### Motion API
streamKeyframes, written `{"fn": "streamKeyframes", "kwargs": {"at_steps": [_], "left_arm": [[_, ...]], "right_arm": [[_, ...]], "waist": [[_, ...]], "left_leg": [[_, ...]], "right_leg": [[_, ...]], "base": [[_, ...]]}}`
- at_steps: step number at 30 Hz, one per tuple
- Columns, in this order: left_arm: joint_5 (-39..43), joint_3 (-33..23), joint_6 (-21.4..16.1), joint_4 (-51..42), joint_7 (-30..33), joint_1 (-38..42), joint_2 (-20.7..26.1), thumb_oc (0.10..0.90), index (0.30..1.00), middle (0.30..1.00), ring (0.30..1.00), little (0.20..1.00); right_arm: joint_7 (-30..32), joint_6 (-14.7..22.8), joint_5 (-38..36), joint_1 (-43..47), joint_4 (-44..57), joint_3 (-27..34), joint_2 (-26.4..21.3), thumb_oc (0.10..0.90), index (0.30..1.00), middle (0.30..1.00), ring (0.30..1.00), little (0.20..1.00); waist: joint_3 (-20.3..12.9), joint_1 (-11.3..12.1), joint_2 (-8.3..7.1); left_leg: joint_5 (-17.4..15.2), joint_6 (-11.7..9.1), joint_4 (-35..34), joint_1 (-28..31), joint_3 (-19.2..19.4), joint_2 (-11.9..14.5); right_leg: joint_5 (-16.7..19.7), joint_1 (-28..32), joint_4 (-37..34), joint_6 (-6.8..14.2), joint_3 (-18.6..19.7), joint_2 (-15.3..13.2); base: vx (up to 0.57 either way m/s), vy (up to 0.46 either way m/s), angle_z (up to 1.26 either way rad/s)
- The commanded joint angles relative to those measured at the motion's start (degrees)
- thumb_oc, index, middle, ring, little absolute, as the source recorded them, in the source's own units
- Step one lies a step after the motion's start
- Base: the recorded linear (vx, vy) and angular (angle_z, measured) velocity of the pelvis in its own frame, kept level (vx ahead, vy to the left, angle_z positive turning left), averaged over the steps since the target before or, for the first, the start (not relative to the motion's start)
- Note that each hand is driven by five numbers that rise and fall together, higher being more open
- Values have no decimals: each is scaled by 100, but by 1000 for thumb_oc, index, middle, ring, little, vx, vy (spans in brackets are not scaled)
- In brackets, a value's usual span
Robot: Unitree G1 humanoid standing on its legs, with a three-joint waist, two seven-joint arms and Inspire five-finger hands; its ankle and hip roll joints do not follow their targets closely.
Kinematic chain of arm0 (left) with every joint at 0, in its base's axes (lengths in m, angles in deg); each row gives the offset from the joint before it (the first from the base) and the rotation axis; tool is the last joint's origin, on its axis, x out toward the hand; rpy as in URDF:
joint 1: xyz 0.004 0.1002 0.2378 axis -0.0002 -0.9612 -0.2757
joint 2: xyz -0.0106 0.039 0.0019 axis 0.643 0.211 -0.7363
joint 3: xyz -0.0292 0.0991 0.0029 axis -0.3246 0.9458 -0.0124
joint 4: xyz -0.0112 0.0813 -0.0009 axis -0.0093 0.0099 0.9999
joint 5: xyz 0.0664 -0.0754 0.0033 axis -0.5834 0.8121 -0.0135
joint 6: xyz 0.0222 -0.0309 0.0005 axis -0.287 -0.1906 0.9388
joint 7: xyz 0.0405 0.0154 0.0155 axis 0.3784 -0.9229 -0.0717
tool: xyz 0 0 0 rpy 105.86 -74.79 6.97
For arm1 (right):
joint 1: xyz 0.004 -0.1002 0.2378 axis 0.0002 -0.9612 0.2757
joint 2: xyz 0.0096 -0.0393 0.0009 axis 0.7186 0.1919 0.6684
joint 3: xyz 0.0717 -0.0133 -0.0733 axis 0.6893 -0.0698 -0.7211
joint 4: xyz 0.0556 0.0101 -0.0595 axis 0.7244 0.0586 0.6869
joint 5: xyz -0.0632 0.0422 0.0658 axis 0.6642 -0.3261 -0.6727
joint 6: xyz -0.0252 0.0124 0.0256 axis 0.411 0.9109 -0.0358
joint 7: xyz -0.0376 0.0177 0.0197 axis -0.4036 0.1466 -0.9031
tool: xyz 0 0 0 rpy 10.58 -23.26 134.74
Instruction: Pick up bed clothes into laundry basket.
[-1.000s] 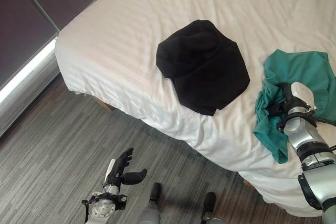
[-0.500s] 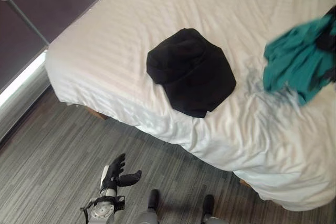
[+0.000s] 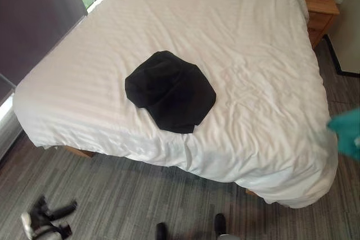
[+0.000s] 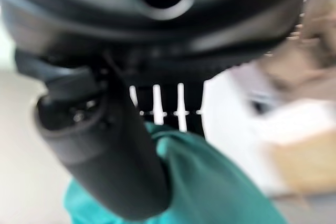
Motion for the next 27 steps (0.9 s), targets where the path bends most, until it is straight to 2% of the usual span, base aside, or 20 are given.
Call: {"fn": "streamKeyframes", "kwargs": {"at_steps": [1,4,6,7,8,10,11,14,17,20,21,22,27], "left_arm": [[-762,-271,-375,-229,695,1129,1354,800,900,900,900,900],[-1293,248,-276,-305,900,1956,1919,800,900,900,900,900],[-1501,707,-217,-484,947,2503,1952,800,900,900,900,900],[-1501,731,-217,-473,951,2531,1957,800,900,900,900,900],[-1661,1227,-164,-409,948,3071,1896,800,900,900,900,900],[-1765,1660,-105,-255,922,3574,1798,800,900,900,900,900],[-1836,2105,-64,-4,914,4082,1676,800,900,900,900,900],[-1946,2776,-11,543,837,4756,1423,800,900,900,900,900],[-2041,3482,57,1487,707,5453,1014,800,900,900,900,900],[-2003,3626,60,1795,672,5611,861,800,900,900,900,900],[-1982,3805,83,2396,544,5722,534,800,900,900,900,900],[-1996,3904,85,2592,482,5754,382,800,900,900,900,900],[-2118,4233,179,3433,-77,5604,-109,800,900,900,900,900]], "right_arm": [[189,265,-129,118,-304,-392,-50,400,300,300,300,300],[-42,320,-384,137,-1405,-988,450,400,300,300,300,300],[-232,330,-484,145,-2066,-1413,817,400,300,300,300,300],[-231,337,-487,147,-2076,-1407,823,400,300,300,300,300],[-426,328,-542,186,-2544,-1779,1135,400,300,300,300,300],[-564,296,-576,199,-2858,-2077,1388,400,300,300,300,300],[-622,291,-711,173,-3062,-2171,1594,400,300,300,300,300],[-674,292,-816,189,-3221,-2417,1852,400,300,300,300,300],[-635,314,-682,269,-3237,-2829,1990,400,300,300,300,300],[-613,326,-700,305,-3226,-2884,2033,400,300,300,300,300],[-571,362,-674,419,-3187,-3052,2063,400,300,300,300,300],[-531,370,-649,463,-3172,-3140,2047,400,300,300,300,300],[-481,417,-552,660,-2967,-3491,2025,400,300,300,300,300]], "waist": [[-274,-249,-258],[-269,-425,-147],[-248,-504,-97],[-247,-496,-103],[-223,-584,-54],[-193,-675,-27],[-169,-758,-21],[-119,-847,-21],[-33,-991,-19],[-26,-1015,-26],[22,-1089,-20],[52,-1120,-22],[111,-1263,-10]], "left_leg": [[-573,-356,42,696,261,259],[-541,-376,42,653,295,251],[-505,-398,42,613,307,262],[-505,-399,42,611,306,261],[-465,-426,42,561,326,281],[-420,-457,42,500,366,309],[-394,-484,42,443,401,346],[-339,-532,42,338,464,413],[-265,-584,42,173,503,505],[-253,-595,42,108,496,528],[-226,-613,42,26,513,564],[-205,-621,42,-30,514,583],[-126,-671,42,-330,563,657]], "right_leg": [[143,-193,31,452,404,-371],[146,-246,31,456,436,-360],[146,-276,31,454,425,-348],[146,-277,31,454,424,-348],[140,-316,31,449,416,-325],[142,-372,31,443,426,-291],[137,-444,31,433,451,-236],[139,-567,31,413,493,-158],[148,-764,31,392,540,-80],[144,-824,31,379,551,-51],[138,-919,31,364,595,-6],[144,-982,31,355,609,15],[163,-1288,31,322,670,121]], "base": [[37,-16,-15],[32,-21,-16],[19,-32,-3],[20,-47,0],[12,-55,-7],[13,-73,-6],[16,-77,-5],[6,-73,-17],[-15,-77,-10],[-16,-51,-9],[-6,-62,-9],[-20,-78,-8],[-22,-44,-9]]}}
